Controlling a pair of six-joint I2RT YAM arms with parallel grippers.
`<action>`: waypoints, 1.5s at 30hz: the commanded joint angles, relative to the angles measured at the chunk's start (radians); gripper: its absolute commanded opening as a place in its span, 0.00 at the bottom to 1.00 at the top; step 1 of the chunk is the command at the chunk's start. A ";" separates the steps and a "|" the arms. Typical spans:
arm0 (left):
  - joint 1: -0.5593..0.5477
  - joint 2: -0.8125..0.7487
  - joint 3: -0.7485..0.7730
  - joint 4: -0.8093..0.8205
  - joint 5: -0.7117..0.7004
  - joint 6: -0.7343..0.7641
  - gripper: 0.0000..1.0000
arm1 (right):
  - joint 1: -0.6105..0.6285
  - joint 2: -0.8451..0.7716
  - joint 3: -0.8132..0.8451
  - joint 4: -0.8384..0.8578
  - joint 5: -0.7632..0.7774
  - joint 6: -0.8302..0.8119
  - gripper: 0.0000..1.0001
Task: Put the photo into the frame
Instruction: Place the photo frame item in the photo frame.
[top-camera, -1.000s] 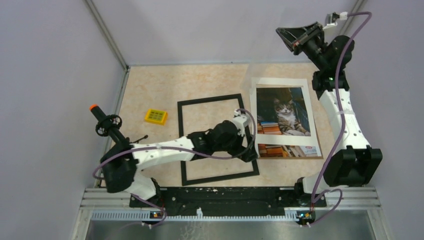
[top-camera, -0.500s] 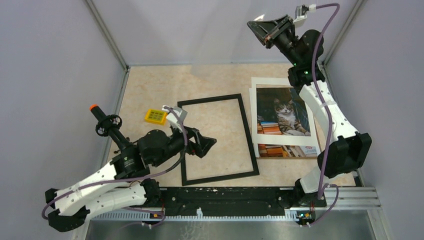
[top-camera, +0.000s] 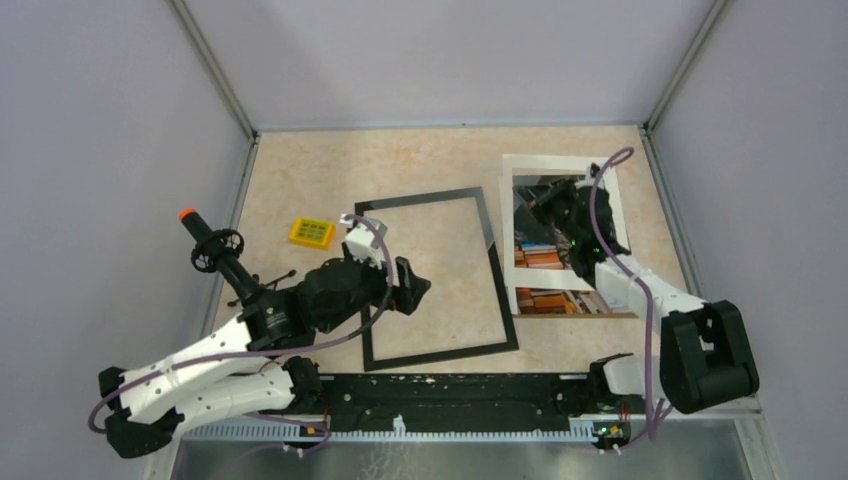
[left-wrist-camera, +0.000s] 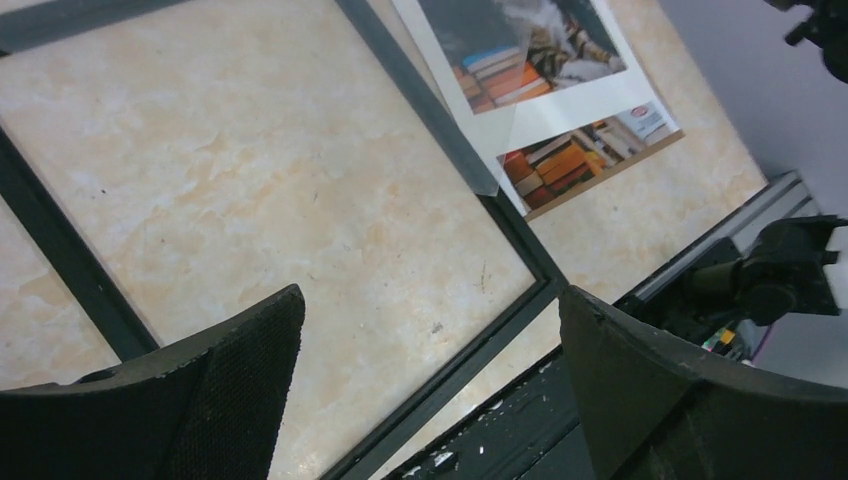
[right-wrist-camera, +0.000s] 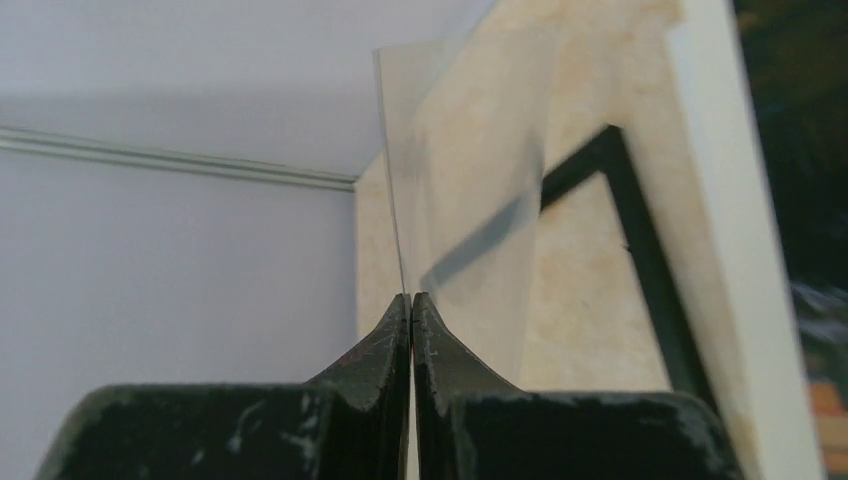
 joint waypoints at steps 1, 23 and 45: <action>0.016 0.202 0.054 0.034 0.061 -0.017 1.00 | -0.005 -0.110 -0.191 0.158 0.140 -0.015 0.00; 0.437 0.646 -0.391 0.962 0.746 -0.901 1.00 | 0.004 -0.166 -0.573 0.366 0.352 0.313 0.00; 0.269 1.211 -0.467 2.046 0.606 -1.236 0.60 | 0.020 -0.277 -0.631 0.297 0.422 0.373 0.00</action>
